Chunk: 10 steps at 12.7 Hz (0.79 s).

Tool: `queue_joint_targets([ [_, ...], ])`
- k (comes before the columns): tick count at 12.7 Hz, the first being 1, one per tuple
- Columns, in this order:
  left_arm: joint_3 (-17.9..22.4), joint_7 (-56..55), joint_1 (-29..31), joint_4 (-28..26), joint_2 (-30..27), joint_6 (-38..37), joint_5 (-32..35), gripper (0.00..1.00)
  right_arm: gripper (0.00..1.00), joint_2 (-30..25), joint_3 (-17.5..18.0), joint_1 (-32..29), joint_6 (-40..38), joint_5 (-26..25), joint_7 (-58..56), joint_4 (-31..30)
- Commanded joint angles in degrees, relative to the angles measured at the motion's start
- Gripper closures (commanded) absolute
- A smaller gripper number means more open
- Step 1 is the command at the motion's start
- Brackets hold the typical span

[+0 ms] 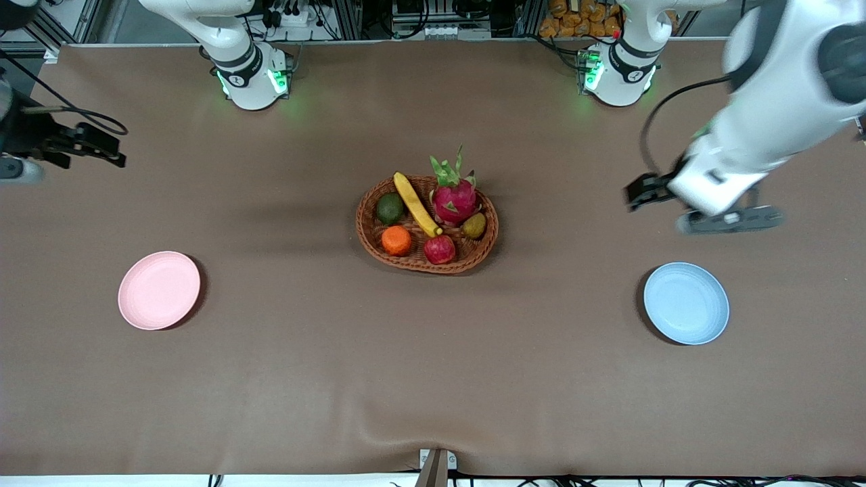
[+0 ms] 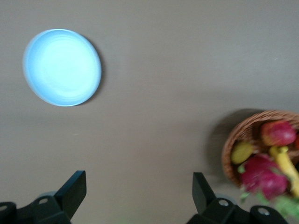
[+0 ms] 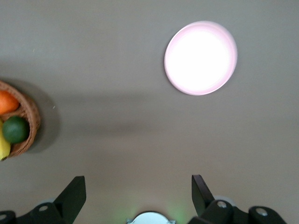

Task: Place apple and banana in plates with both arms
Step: 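Move the left gripper toward the basket while the right gripper approaches too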

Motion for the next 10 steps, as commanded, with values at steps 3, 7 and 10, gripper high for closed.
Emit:
queue_joint_targets([
  [3,0.15,-15.13,-8.78,6.89,11.64,7.82,-0.27,0.00,0.00,1.10,6.63,0.66,2.09,3.90,1.07,-7.24],
  [7,0.41,-24.90,-14.85,12.80,21.06,13.35,0.08,0.00,0.00,3.47,7.87,2.94,1.49,9.96,0.99,-9.44],
  [10,0.33,-25.87,-17.48,12.98,25.37,20.46,-0.36,0.00,0.00,4.96,14.18,3.12,0.69,11.28,1.16,-9.70],
])
